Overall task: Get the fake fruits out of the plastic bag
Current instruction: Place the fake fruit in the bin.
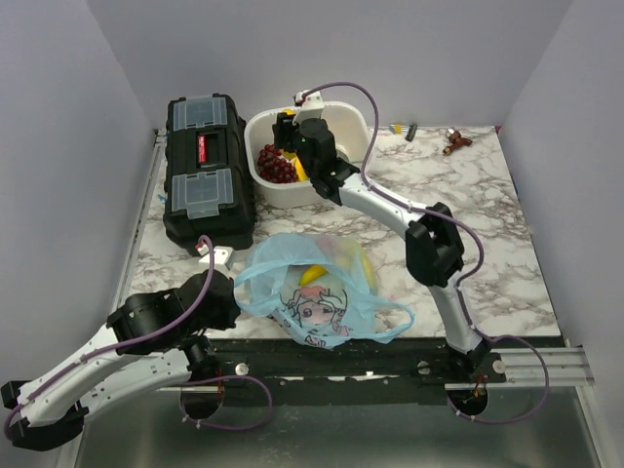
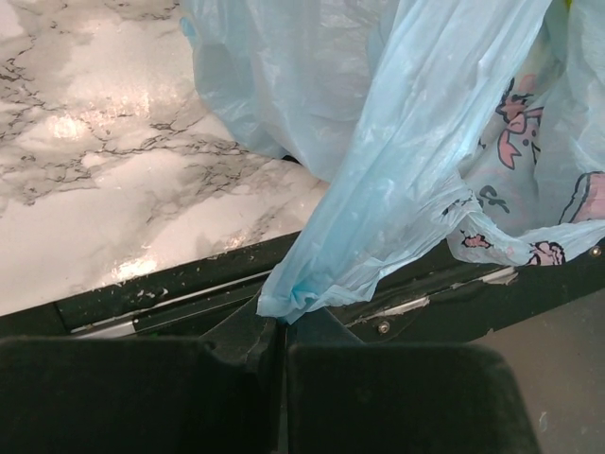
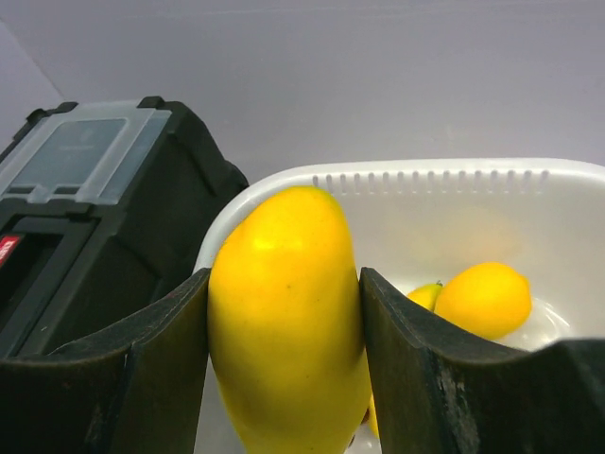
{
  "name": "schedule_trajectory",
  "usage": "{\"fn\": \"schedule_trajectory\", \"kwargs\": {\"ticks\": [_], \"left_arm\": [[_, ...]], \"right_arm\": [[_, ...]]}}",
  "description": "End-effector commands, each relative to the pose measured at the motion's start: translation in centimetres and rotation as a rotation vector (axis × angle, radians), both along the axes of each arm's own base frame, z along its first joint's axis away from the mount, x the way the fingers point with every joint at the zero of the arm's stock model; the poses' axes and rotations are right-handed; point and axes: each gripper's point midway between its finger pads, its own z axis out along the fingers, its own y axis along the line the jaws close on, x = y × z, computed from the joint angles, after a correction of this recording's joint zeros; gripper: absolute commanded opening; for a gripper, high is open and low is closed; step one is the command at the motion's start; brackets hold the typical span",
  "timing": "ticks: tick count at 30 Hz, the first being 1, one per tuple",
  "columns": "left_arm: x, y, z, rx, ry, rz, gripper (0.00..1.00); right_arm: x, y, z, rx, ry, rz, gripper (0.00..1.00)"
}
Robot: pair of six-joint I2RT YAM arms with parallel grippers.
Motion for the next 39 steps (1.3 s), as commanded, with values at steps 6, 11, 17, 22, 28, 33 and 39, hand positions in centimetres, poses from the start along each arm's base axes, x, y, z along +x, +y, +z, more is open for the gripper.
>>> {"fn": "schedule_trajectory", "kwargs": {"ticks": [6,11,17,22,28,33,39], "left_arm": [[0.1,0.4,0.2,-0.015,-0.024,0.011,0.00],[0.2,0.5,0.2,-0.010,-0.024,0.022,0.00],[0.2,0.7,0.4,-0.020,-0.032,0.033,0.00],[0.2,0.8,0.7,-0.046,-0.049,0.037,0.00],[0.3,1.0,0.7,-0.047,-0.054,0.054,0.00],[0.3,1.0,0.6,-0.036,-0.046,0.049,0.00],[0.2,0.8,0.3,-0.019,-0.033,0.042,0.00]], "right_arm": [[3.6,5.6,-7.0,0.013,0.094,0.116,0.04],[4.5,6.3,-11.6,-0.003,0.136,0.105,0.13],[4.5,6.7,-15.2,-0.045,0.183,0.126,0.33],[4.2,6.7,-15.7,-0.075,0.199,0.139,0.54],[3.5,6.4,-13.2,-0.086,0.209,0.149,0.89],[2.0,5.4,-8.4,-0.066,0.225,0.155,0.91],[-0.9,2.1,-2.5,-0.095,0.276,0.121,0.95]]}}
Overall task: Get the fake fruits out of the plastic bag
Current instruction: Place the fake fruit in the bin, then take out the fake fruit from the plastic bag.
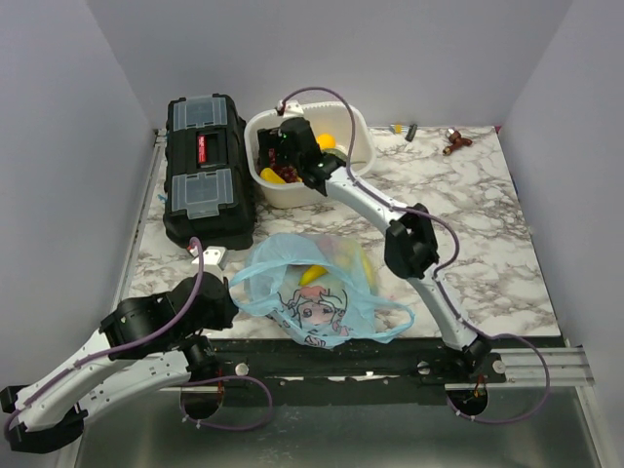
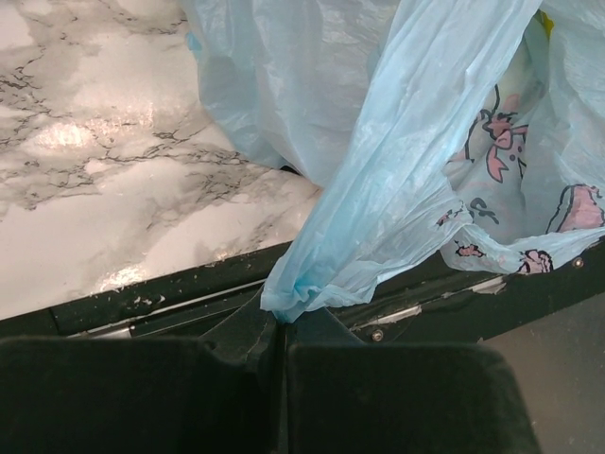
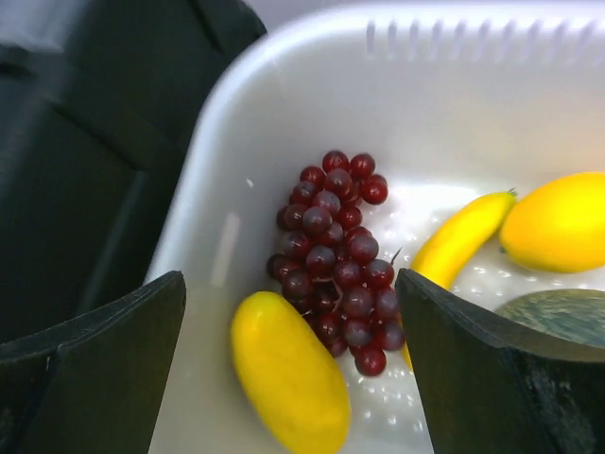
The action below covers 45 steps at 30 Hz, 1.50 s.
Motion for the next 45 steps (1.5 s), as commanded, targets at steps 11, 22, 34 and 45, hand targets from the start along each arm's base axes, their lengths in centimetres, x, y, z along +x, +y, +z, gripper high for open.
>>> {"fn": "schedule_trajectory", "kwargs": {"ticks": [11,22,34,45], "left_arm": [[0.1,0.2,-0.7,0.054,0.022,0.008,0.00],[0.1,0.0,-1.0,0.071,0.037,-0.006,0.00],[0.2,-0.1,-1.7,0.128,0.071,-0.007,0.00],[0.2,0.0,-1.3,0.096,0.049,0.000,0.00]], "right_arm": [[-15.3,-11.8,9.2,0.032,0.214,-0.062,0.95],[-32.1,-16.3,3.3,-0.169,0.370,0.135,0.89],[-40.5,-13.6,2.4,-0.090,0.268,0.502,0.65],[-35.0,-8.1,-4.5,-0.026,0.220,0.204,0.67]]}}
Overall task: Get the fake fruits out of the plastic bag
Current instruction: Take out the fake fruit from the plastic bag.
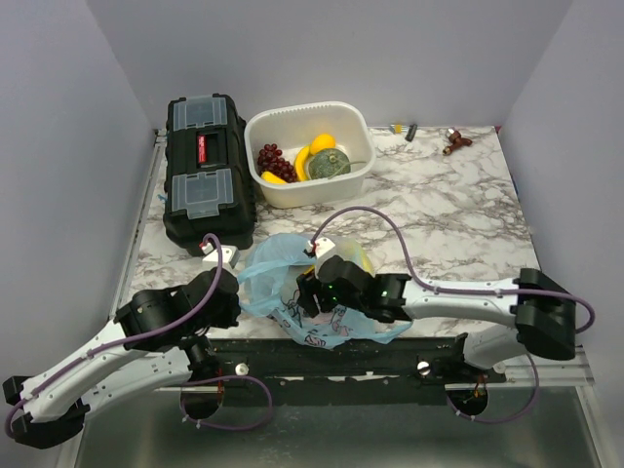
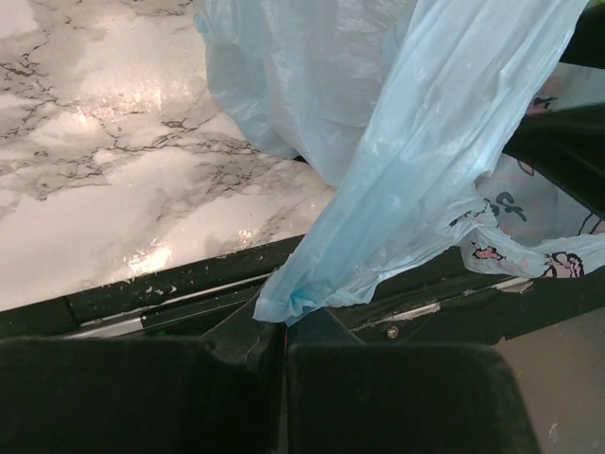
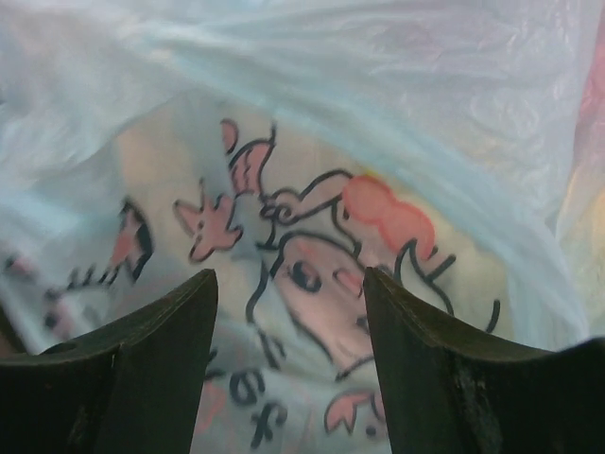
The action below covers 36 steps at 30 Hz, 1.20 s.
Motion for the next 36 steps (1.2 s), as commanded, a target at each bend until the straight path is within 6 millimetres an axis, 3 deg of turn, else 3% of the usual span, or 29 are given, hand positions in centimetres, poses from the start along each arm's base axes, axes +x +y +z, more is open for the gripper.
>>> {"fn": "schedule_trajectory", "kwargs": {"ticks": [1,5,10,18,23,30,36], "left_arm": [[-0.1,0.3,-0.1,0.008,-0.001,0.006,0.00],[-0.1,0.3,-0.2,0.011,0.001,0.004,0.00],[-0.1,0.2,-0.1,0.002,-0.002,-0.002,0.00],[-0.1,0.3,-0.1,0.001,-0.004,0.000,0.00],[-0.1,0.3,-0.1,0.001,-0.005,-0.001,0.00],[-0.1,0.2,-0.1,0.007,-0.001,-0.002,0.00],[-0.1,0.2,-0.2,0.008,0.001,-0.001,0.00]], "right_arm": [[4.6,2.2,-0.3,0.079,-0.108,-0.223,0.67],[6.9,3.2,-1.9,0.041,-0.171,-0.310,0.68],[9.1,4.2,-2.6,-0.004,-0.276,-0.338,0.69],[11.2,4.7,-1.0,-0.006,-0.433,-0.362,0.76],[12.5,4.8,-1.1,-0.054,-0.510,-0.380,0.81],[13.8,3.9,-2.0,-0.150,-0.561,-0.421,0.87],[13.3,1.0,-1.1,-0.217,-0.574,-0.454,0.87]]}}
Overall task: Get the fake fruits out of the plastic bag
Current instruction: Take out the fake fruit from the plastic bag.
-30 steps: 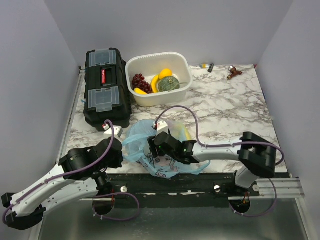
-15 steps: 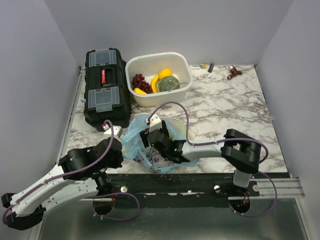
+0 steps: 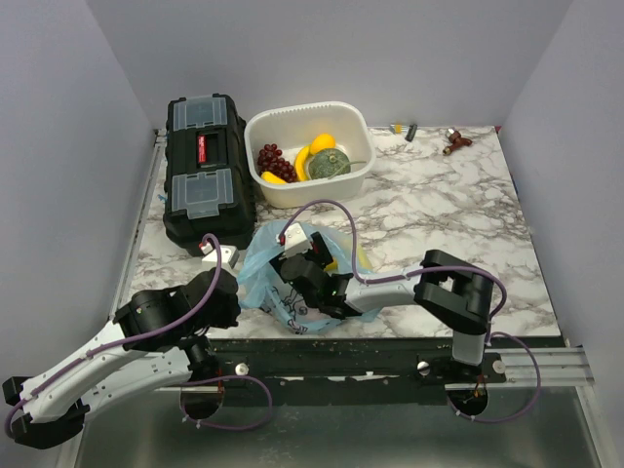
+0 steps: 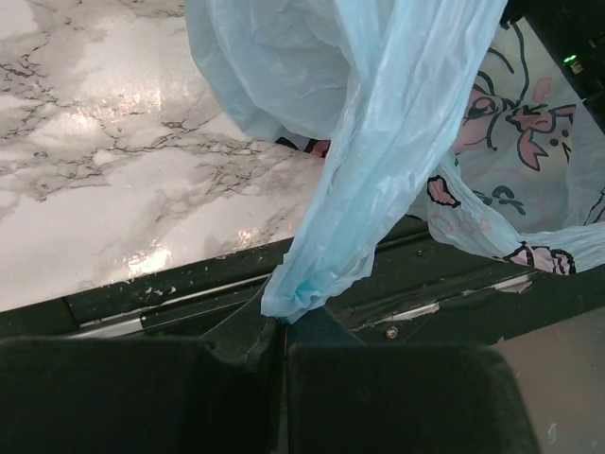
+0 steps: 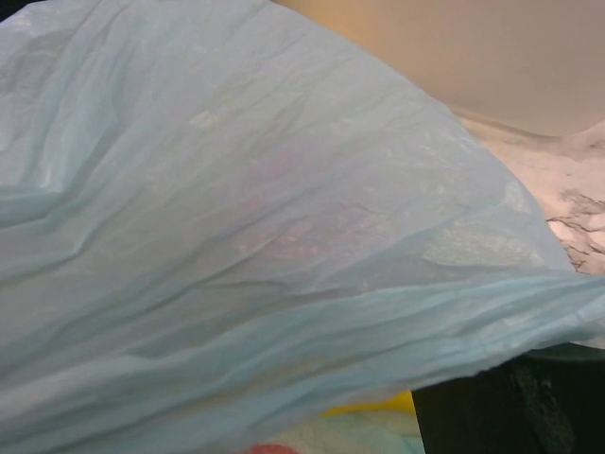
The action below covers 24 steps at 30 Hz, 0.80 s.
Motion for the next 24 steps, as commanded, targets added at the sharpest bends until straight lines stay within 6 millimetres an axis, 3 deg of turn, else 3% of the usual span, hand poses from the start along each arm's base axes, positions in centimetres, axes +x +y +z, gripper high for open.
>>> {"fn": "schedule_trajectory", "kwargs": {"ticks": [1,8,24], "left_arm": [[-0.1,0.2,-0.3,0.017,0.004,-0.001,0.00],[0.0,0.1,-0.6,0.041,0.020,-0.003,0.00],[-0.1,0.1,-0.5,0.035,0.018,-0.004,0.00]], "right_arm": [[0.4,-3.0,2.1,-0.038,-0.042,-0.083,0.87],[1.0,-6.3,1.5,-0.119,-0.064,-0.146,0.88],[4.9,-7.6,-1.1,-0.197,-0.070,-0.193,0.90]]}}
